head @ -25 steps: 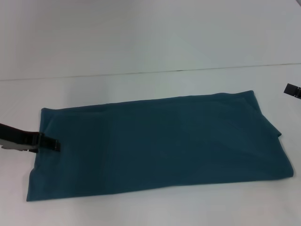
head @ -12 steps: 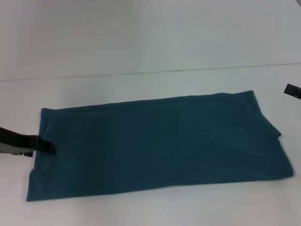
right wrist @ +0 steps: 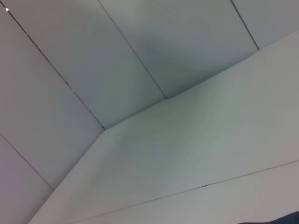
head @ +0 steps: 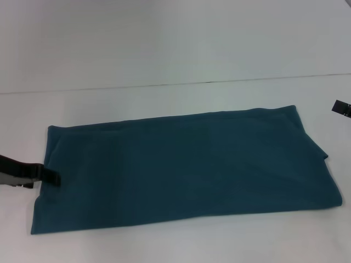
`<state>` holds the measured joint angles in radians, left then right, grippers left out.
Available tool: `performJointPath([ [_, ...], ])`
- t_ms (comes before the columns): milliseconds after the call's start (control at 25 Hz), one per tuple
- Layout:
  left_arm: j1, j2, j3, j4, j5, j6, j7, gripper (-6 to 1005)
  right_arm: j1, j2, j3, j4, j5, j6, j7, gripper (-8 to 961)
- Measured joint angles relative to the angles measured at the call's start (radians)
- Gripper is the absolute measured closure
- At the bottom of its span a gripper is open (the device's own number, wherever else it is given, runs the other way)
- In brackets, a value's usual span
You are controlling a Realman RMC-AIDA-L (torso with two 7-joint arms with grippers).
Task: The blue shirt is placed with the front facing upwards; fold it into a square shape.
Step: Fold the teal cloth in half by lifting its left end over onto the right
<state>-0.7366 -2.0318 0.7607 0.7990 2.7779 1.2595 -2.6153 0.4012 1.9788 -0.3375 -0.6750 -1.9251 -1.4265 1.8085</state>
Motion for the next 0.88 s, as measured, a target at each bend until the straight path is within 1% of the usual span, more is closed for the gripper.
performJointPath([
  [880,-0.009,-0.005,0.001,-0.028,0.023,-0.004,0.002,284,-0.002,0.000,0.000,0.000,0.000,-0.002,0.000,37],
])
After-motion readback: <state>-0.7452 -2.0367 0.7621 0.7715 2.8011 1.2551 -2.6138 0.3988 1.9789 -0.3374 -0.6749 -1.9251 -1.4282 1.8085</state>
